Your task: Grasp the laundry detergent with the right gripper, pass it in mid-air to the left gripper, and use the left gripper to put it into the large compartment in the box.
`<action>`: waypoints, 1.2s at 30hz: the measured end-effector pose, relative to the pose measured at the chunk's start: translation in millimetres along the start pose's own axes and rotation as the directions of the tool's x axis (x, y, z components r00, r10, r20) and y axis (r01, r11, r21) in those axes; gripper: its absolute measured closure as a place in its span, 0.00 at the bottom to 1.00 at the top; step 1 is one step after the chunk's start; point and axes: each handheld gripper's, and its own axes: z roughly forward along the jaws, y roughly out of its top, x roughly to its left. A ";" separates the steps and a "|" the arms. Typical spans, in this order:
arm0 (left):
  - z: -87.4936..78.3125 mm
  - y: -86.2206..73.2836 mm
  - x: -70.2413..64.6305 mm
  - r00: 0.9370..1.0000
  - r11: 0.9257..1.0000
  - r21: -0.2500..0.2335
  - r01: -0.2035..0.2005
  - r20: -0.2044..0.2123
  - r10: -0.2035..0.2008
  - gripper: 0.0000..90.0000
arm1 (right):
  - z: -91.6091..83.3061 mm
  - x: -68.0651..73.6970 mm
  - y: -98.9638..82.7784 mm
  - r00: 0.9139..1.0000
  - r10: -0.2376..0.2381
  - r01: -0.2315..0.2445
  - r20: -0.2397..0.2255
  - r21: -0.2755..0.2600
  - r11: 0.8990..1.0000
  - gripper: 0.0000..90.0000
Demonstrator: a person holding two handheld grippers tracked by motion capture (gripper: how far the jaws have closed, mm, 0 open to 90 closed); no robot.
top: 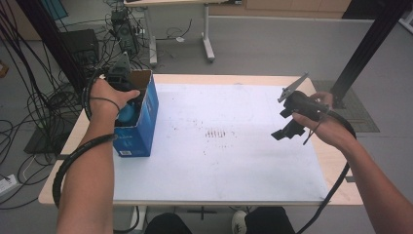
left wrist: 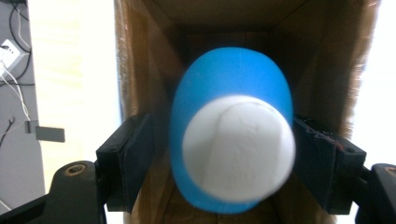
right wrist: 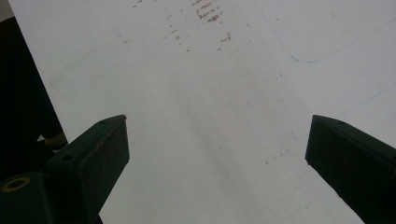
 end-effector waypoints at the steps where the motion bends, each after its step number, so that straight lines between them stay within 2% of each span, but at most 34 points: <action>1: -3.4 -0.5 -0.4 1.000 1.000 -0.005 -0.005 0.000 0.005 0.27 | 0.0 0.1 0.4 1.000 -0.001 0.001 -0.001 -0.002 1.000 0.07; 6: -20.6 -3.6 -1.9 1.000 1.000 -0.025 -0.019 0.004 0.019 0.24 | 1.5 0.9 2.9 1.000 -0.008 0.008 -0.003 -0.005 1.000 0.07; 9: -32.6 -5.2 -5.2 0.999 0.998 -0.054 -0.038 0.014 0.039 0.22 | 2.7 1.1 4.0 1.000 -0.008 0.008 -0.007 0.001 1.000 0.07; 14: -49.8 -10.1 -21.5 0.994 0.991 -0.086 -0.102 0.033 0.105 0.19 | 4.0 0.1 6.8 1.000 -0.006 0.006 -0.009 0.010 1.000 0.07; 19: -59.5 -17.1 -42.9 0.983 0.979 -0.105 -0.173 0.050 0.179 0.19 | 4.1 -0.3 10.3 1.000 -0.006 0.007 -0.009 0.024 1.000 0.07; 23: -69.0 -23.3 -60.2 0.969 0.965 -0.119 -0.232 0.057 0.240 0.17 | 4.5 -1.5 10.8 1.000 -0.004 0.005 -0.008 0.031 0.999 0.07; 29: -81.0 -32.6 -81.7 0.954 0.949 -0.147 -0.280 0.067 0.292 0.16 | 3.4 -2.2 10.9 1.000 0.005 -0.005 -0.003 0.033 0.999 0.07; 36: -82.1 -45.1 -107.7 0.927 0.923 -0.163 -0.348 0.091 0.365 0.15 | 3.6 -4.0 14.5 1.000 0.009 -0.008 -0.011 0.054 0.999 0.07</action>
